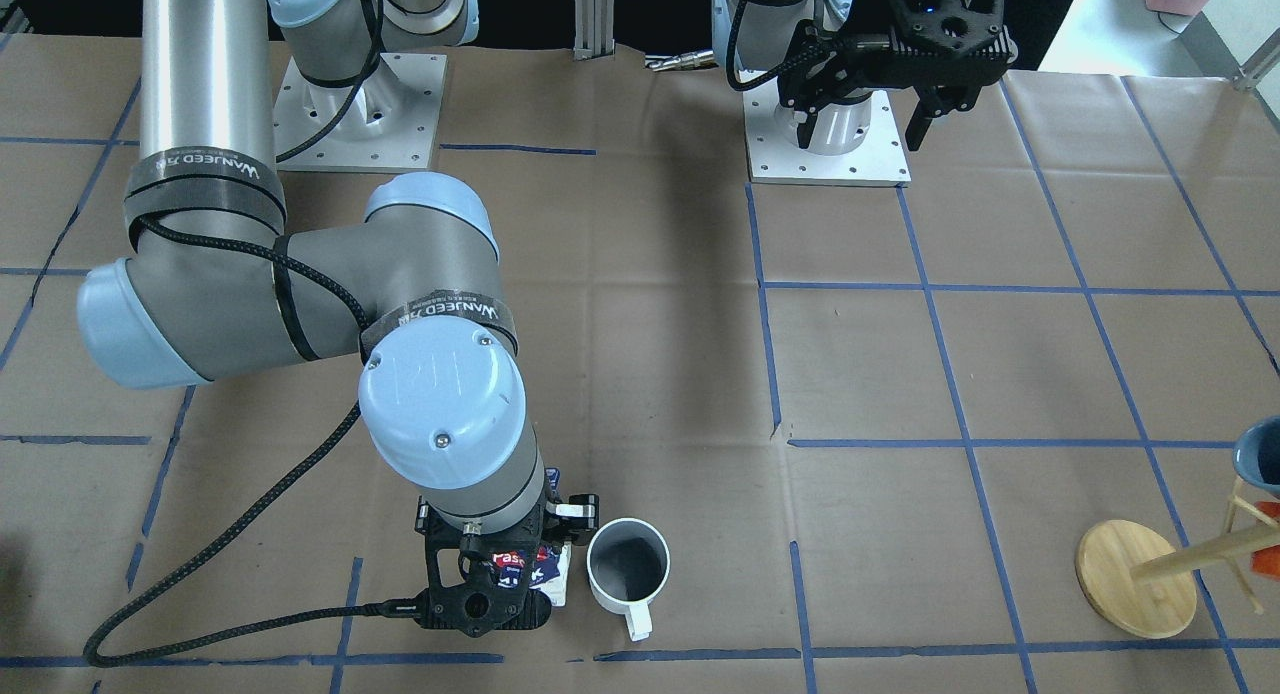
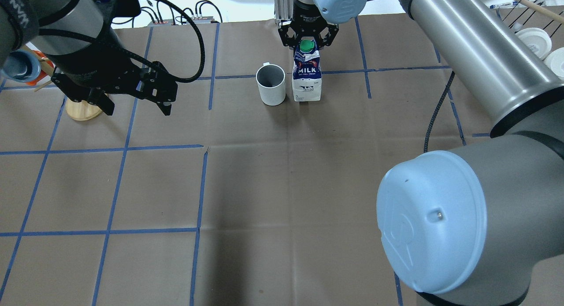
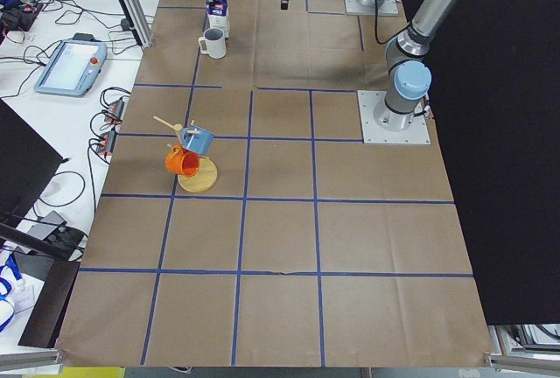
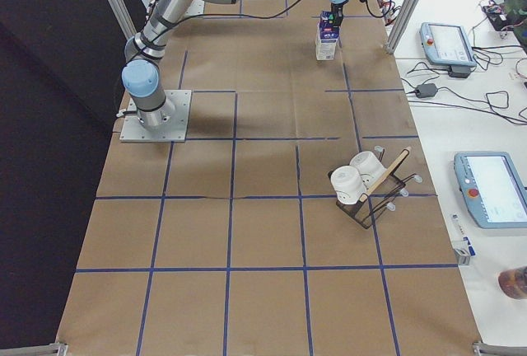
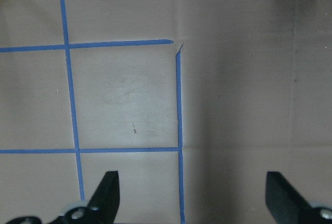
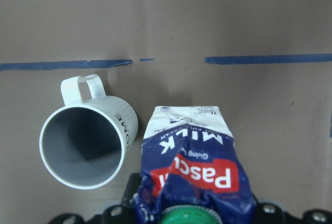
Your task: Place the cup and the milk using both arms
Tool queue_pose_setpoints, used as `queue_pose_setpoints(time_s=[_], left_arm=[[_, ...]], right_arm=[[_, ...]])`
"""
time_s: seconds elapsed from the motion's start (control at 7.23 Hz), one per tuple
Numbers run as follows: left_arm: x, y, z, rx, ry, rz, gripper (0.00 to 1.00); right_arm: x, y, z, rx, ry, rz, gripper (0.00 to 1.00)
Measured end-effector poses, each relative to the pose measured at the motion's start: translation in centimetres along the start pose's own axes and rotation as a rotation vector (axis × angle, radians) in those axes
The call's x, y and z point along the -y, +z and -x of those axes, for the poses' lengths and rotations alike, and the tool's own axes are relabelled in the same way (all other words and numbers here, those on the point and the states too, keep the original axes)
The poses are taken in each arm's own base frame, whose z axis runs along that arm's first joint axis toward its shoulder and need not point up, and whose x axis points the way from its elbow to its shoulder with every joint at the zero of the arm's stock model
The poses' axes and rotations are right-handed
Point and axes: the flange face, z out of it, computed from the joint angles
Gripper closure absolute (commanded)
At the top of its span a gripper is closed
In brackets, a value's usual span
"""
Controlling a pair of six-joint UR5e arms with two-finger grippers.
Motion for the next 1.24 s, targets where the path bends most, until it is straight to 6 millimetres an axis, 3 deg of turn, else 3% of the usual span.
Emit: queue_pose_setpoints(time_s=[0.28, 0.55, 0.69, 0.97, 1.24], left_arm=[[0.0, 0.0, 0.0, 0.0, 0.0, 0.0, 0.0], [0.0, 0.0, 0.0, 0.0, 0.0, -0.001, 0.0], [0.1, 0.0, 0.0, 0.0, 0.0, 0.0, 0.0], [0.1, 0.1, 0.0, 0.0, 0.0, 0.002, 0.0], [0.2, 0.2, 0.0, 0.0, -0.001, 0.004, 0.0]], right_arm=[[0.3, 1.4, 0.1, -0.004, 0.001, 0.017, 0.0], [0.3, 0.9, -0.1, -0.002, 0.003, 0.011, 0.0], [0.1, -0.1, -0.4, -0.002, 0.004, 0.008, 0.0], [-1.9, -4.4, -2.0, -0.006, -0.029, 0.018, 0.0], [-5.9, -8.9, -5.9, -0.01, -0.068, 0.024, 0.0]])
